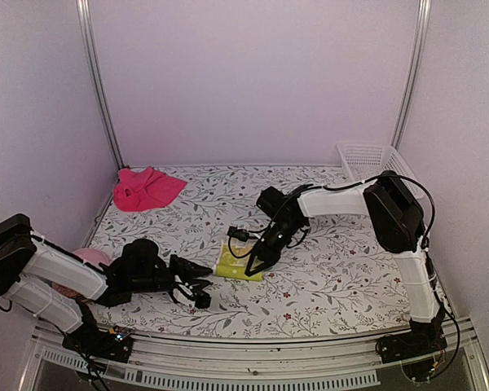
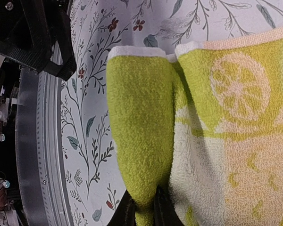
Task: Roll the towels
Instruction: Roll the towel at the center of the board.
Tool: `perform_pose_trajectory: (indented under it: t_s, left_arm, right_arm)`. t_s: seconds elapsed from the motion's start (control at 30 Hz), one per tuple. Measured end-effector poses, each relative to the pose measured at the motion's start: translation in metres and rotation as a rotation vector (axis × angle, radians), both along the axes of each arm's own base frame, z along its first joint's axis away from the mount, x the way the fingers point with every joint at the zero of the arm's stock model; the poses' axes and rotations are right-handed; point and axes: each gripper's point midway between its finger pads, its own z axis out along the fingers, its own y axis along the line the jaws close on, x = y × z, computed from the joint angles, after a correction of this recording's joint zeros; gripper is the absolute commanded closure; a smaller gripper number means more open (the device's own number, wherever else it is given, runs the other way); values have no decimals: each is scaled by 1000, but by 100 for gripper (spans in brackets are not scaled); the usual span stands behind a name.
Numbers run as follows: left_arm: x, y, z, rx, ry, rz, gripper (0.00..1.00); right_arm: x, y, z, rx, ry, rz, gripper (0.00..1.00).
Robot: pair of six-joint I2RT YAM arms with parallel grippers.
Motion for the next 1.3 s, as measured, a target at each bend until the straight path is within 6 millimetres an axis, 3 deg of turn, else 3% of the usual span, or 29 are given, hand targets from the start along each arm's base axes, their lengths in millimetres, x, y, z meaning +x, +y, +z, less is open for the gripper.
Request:
perform_pose_trajectory:
  t_s: [0.13,0.27,0.43,0.63,1.13,1.3]
  left_arm:
    - [-1,-3,-6,16,-16,-10,64]
    - [-1,-5,-16,42,-19,-13,55]
    - [9,-7,-29,75,-29,20,46]
    - [25,-14,-29,71,-56,66,43]
    - [53,-16,-41,101,-114,173,55]
    - [63,-16,-44,105,-158,213,68]
  right_arm:
    - [0,-1,0,-5,26,-11,85]
    - [0,0,-1,-10,46,-17,85]
    - [0,0,-1,-11,49,-20,86]
    - [-1,0,-4,-16,66,-24,86]
    - [-2,1,-4,-13,76,-26,86]
    - [-2,1,-4,-11,77,-25,86]
